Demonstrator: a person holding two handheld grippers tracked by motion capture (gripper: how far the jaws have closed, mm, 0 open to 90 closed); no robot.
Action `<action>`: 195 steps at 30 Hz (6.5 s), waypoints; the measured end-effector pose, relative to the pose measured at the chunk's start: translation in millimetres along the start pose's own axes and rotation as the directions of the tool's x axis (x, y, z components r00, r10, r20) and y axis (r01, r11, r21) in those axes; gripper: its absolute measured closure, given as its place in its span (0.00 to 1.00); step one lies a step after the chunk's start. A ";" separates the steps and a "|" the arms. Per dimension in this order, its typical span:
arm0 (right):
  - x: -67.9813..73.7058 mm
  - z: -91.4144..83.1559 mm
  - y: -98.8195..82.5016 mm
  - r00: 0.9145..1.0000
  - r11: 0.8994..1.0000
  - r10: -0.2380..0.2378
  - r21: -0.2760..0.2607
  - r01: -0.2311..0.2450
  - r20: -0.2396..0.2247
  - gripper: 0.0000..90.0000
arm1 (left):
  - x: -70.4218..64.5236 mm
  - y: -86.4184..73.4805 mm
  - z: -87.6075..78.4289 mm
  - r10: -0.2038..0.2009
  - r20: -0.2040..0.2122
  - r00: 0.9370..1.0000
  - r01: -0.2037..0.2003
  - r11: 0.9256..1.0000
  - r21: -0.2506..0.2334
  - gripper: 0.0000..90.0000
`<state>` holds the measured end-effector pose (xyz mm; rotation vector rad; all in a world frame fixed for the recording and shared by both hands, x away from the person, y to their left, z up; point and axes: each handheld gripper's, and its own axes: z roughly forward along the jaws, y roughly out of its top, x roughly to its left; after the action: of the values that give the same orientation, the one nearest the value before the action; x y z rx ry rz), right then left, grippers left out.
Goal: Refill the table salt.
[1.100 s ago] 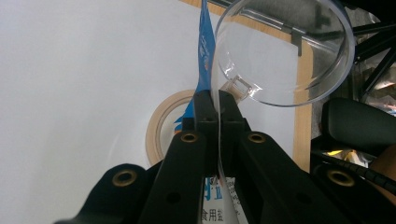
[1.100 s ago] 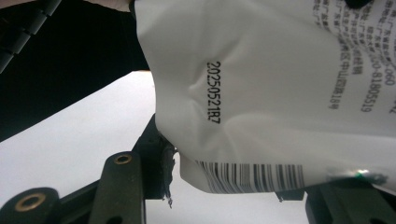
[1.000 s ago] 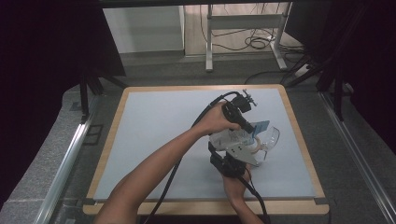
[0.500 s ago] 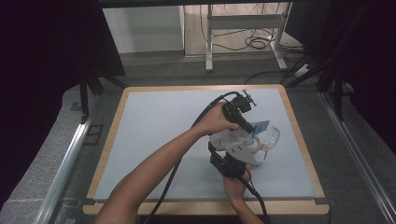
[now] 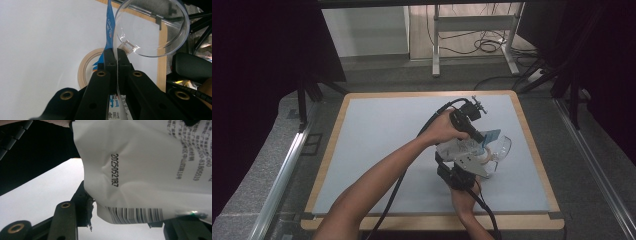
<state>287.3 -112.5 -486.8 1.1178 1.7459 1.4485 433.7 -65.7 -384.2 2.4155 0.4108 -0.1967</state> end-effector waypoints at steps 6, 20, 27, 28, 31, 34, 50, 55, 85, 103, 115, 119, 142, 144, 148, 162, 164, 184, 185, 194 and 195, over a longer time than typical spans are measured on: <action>-0.2 -0.1 0.0 1.000 1.000 0.002 0.000 -0.002 0.001 0.54 | -0.1 0.4 0.5 0.002 0.001 1.000 -0.002 1.000 0.003 1.00; -1.0 -0.6 0.6 1.000 1.000 0.006 0.000 -0.006 0.002 0.54 | -0.5 1.0 1.2 0.003 0.002 1.000 -0.003 1.000 0.004 1.00; -1.1 -0.8 0.9 1.000 1.000 0.007 -0.002 -0.007 0.003 0.54 | -0.7 1.1 1.3 0.005 0.003 1.000 -0.005 1.000 0.004 1.00; -1.2 -0.9 0.9 1.000 1.000 0.007 -0.001 -0.007 0.002 0.54 | -0.6 1.1 1.4 0.005 0.003 1.000 -0.005 1.000 0.004 1.00; -1.2 -0.7 0.8 1.000 1.000 0.009 -0.001 -0.009 0.003 0.54 | -0.6 1.2 1.5 0.005 0.004 1.000 -0.005 1.000 0.005 1.00; -1.2 -0.6 0.9 1.000 1.000 0.009 -0.002 -0.009 0.003 0.54 | -0.4 1.1 1.6 0.003 0.003 1.000 -0.004 1.000 0.005 1.00; -2.2 -0.9 1.2 1.000 1.000 0.016 -0.004 -0.016 0.005 0.54 | -0.4 2.2 3.4 0.005 0.007 1.000 -0.005 1.000 0.011 1.00; -2.3 -1.8 2.1 1.000 1.000 0.014 -0.007 -0.014 0.005 0.54 | -1.4 2.7 2.7 0.003 0.005 1.000 -0.003 1.000 0.007 1.00; -2.6 -2.2 2.7 1.000 1.000 0.019 -0.010 -0.019 0.005 0.54 | -1.9 2.6 3.3 0.004 0.002 1.000 -0.004 1.000 0.009 1.00; -2.5 -1.9 2.5 1.000 1.000 0.015 -0.010 -0.015 0.007 0.54 | -1.7 2.2 3.4 0.005 0.002 1.000 -0.006 1.000 0.008 1.00; -2.7 -2.1 3.0 1.000 1.000 0.020 -0.009 -0.020 0.005 0.54 | -1.2 2.0 4.2 0.006 0.007 1.000 -0.006 1.000 0.009 1.00; -2.8 -2.7 3.4 1.000 1.000 0.018 -0.012 -0.018 0.006 0.54 | -1.6 2.1 4.1 0.004 0.007 1.000 -0.004 1.000 0.008 1.00; -3.7 -2.5 3.9 1.000 1.000 0.018 -0.012 -0.017 0.002 0.54 | -0.5 1.9 5.0 0.008 0.009 1.000 -0.008 1.000 0.009 1.00; -3.5 -2.0 3.0 1.000 1.000 0.010 -0.010 -0.010 0.003 0.54 | -0.5 1.0 4.8 0.003 0.008 1.000 -0.003 1.000 0.006 1.00; -3.1 -0.6 0.9 1.000 1.000 0.004 -0.004 -0.004 0.000 0.54 | 0.4 -1.1 4.1 0.003 0.006 1.000 -0.003 1.000 0.004 1.00; 3.0 4.5 -12.7 0.999 0.998 -0.044 0.047 0.044 -0.003 0.52 | 0.1 -15.7 -4.0 -0.004 0.004 1.000 0.004 1.000 -0.017 1.00; 3.4 5.1 -14.5 0.999 0.997 -0.051 0.056 0.051 -0.005 0.52 | 0.5 -18.0 -5.2 -0.004 0.008 1.000 0.004 1.000 -0.021 1.00; -2.9 5.1 -28.5 0.996 0.985 -0.087 0.147 0.086 0.004 0.49 | -6.0 -34.5 -15.5 0.001 0.001 1.000 -0.001 0.997 -0.082 1.00; -3.3 5.3 -29.4 0.996 0.985 -0.089 0.150 0.087 0.004 0.49 | -6.1 -35.7 -16.2 0.001 0.002 1.000 0.000 0.996 -0.087 1.00; -2.5 6.7 -34.4 0.995 0.980 -0.100 0.176 0.096 0.014 0.49 | -6.5 -48.2 -24.5 -0.006 0.003 1.000 0.006 0.993 -0.119 1.00; -2.4 7.0 -35.1 0.995 0.979 -0.102 0.181 0.098 0.015 0.49 | -6.9 -49.6 -25.6 -0.008 0.003 1.000 0.008 0.992 -0.122 1.00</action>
<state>286.5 -113.1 -522.6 1.1160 1.9176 1.2323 411.2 -14.8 -392.6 2.2938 0.4192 -0.1728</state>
